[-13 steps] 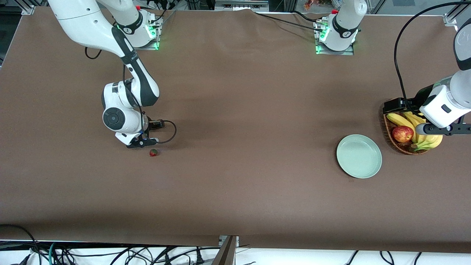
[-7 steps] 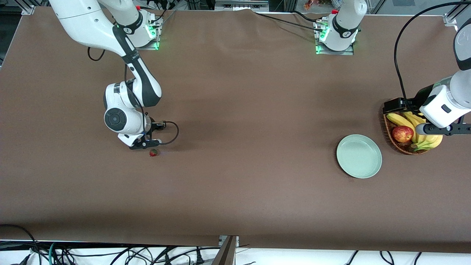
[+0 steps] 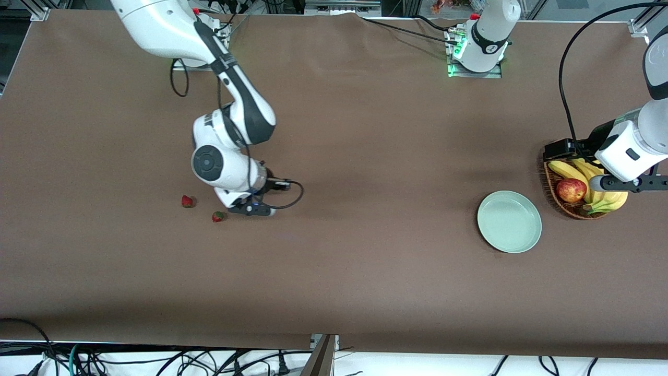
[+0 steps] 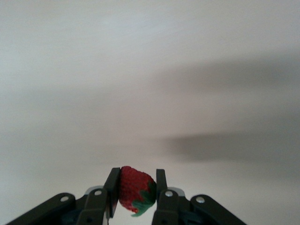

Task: Collect all strawberries into plate
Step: 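Set the strawberry mid-table with the right gripper while the left gripper approaches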

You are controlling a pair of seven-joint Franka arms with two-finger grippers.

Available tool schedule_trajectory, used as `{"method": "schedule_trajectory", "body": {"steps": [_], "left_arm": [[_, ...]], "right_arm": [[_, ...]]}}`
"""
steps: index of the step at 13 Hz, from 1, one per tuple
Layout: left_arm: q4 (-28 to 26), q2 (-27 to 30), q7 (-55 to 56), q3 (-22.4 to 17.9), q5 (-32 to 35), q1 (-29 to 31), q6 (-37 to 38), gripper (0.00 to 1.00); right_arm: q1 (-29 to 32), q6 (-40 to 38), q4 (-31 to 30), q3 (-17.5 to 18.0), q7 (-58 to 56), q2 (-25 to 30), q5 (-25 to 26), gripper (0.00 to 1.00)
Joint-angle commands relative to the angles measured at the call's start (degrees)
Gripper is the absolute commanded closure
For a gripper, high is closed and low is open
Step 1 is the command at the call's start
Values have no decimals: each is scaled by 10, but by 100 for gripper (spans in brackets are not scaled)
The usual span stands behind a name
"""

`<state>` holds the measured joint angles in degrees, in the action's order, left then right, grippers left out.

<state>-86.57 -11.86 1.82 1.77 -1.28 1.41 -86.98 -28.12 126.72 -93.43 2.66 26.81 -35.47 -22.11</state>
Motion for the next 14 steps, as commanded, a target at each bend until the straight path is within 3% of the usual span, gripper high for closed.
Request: {"method": "schedule_trajectory", "body": {"steps": [1,4,9,10,14], "left_arm": [[18,-8,-2,0,-14,2,11,0],[18,-11,-2,0,-15,2,11,0],[51,-49,-3,0,-13,0,9,0],[51,-61,-3,1,-12,-4,9,0],[51,-120,-2,3,-14,-5,-20,0]], "right_arm": [[-40,-9,119,-4,82,-62,-59,87],[-85,24,225,-4,197,-128,-70,86],[-187,206,243,-4,327,-165,-72,82],[-199,227,248,-4,350,-166,-73,77],[-244,230,269,-12,493,-156,-64,75]]}}
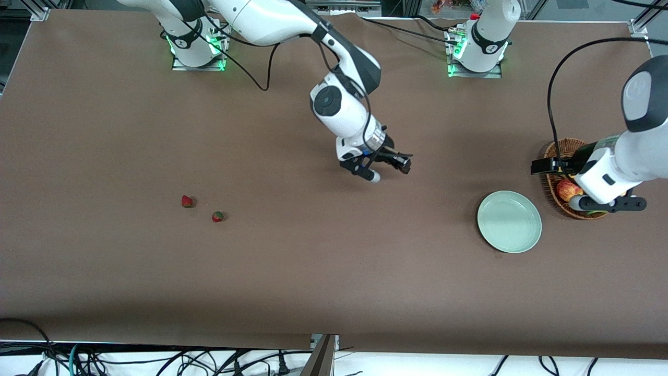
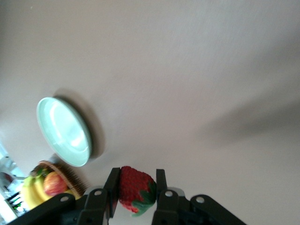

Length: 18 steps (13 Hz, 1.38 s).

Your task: Collect all strawberries into plate

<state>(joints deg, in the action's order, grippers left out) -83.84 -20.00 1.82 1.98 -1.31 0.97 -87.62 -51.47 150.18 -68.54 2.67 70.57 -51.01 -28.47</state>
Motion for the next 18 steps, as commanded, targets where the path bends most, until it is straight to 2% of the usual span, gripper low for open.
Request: {"method": "schedule_trajectory", "body": {"steps": [1,3,4,5,6,10,11,12,14,16,18], "left_arm": [[24,-51,-2,1,-13,-4,-41,0],[23,-90,-2,3,-13,-4,-82,0],[23,-117,-2,3,-22,-4,-107,0],[23,-140,-2,3,-38,-4,-128,0],[23,-156,-2,3,-45,-4,-138,0],[17,-159,6,4,-75,-30,-137,0],[14,-159,6,4,-76,-43,-135,0],[8,-163,10,4,-80,-65,-136,0],[8,-173,61,4,-119,-95,-140,0],[7,-188,77,3,-121,-129,-142,0],[0,-196,96,3,-121,-150,-156,0]], "right_arm": [[-11,-3,21,-12,60,0,0,72],[-10,2,24,-12,62,-1,-1,71],[-9,1,24,-12,62,-1,-1,63],[-8,1,24,-12,62,0,-1,13],[-6,-2,24,-13,57,3,-1,0],[23,-9,24,-11,52,21,-3,0],[33,-38,23,-13,29,26,9,0],[52,-91,22,-16,-53,28,34,0],[69,-132,16,-21,-133,35,50,0],[68,-202,3,-61,-206,45,104,0],[68,-223,-35,-100,-292,49,126,0]]}}
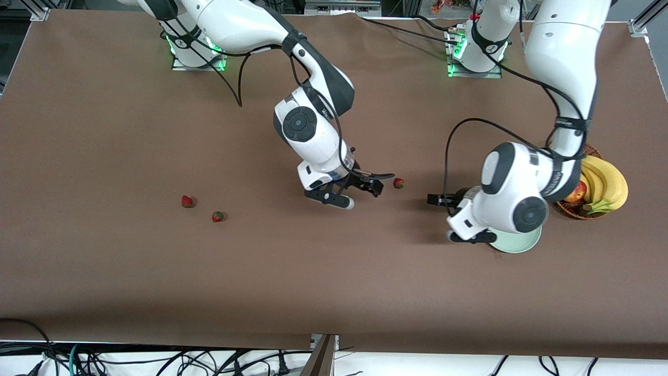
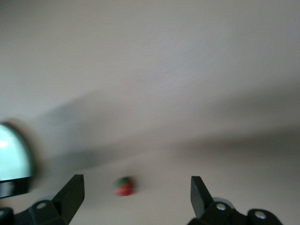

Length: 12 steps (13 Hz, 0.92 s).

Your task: Collect all strawberries into plate

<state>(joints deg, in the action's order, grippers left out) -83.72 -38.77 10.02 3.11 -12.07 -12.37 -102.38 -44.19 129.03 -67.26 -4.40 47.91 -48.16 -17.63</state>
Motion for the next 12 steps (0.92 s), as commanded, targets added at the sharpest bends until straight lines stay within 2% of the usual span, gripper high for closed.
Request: {"method": "schedule_trajectory", "body": {"steps": [1,6,8,9,12], "left_arm": [[-19,-9,28,-8,-13,-28,-33,0],[-111,0,112,-8,-13,-91,-157,0],[-135,0,158,-9,-7,-121,-193,0],[-146,0,175,-9,-6,-133,-212,0],[-183,12,179,-9,-3,-138,-223,0]], "right_arm": [[-4,-16,-68,-53,-123,26,17,0],[-4,-109,-102,-179,-386,30,17,0],[-4,-109,-132,-225,-472,30,15,2],[1,-105,-150,-244,-524,30,14,6],[47,-72,-222,-251,-646,46,-13,8]]}}
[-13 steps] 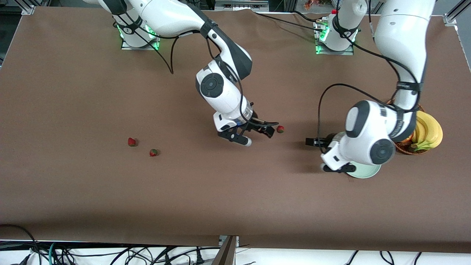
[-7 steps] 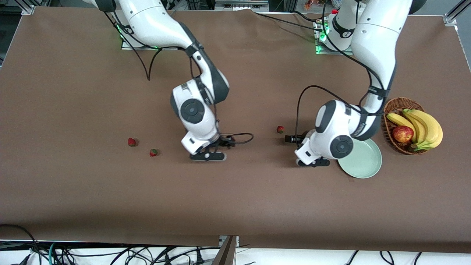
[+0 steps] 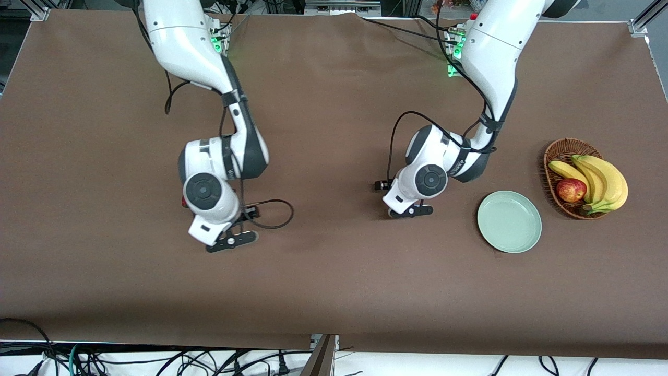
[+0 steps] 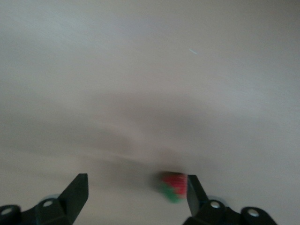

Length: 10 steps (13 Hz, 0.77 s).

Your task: Collect all strawberries into plate

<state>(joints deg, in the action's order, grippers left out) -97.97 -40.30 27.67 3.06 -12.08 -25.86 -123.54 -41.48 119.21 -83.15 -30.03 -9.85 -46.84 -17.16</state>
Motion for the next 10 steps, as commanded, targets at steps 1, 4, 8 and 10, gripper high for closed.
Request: {"method": "schedule_trajectory", "body": {"steps": [1,4,8,10], "left_arm": [[-51,35,3,-9,-3,-2,-14,0],[-53,37,3,-9,-3,-3,-16,24],[-47,33,3,-9,-3,-2,-21,23],[-47,31,3,-9,-3,-2,-39,26]], "right_arm": [[23,37,-83,4,-88,38,-40,8],[22,52,-120,5,-91,42,-65,14],[22,59,-141,11,-91,46,-82,52],[22,60,-140,11,-91,45,-82,75]]}}
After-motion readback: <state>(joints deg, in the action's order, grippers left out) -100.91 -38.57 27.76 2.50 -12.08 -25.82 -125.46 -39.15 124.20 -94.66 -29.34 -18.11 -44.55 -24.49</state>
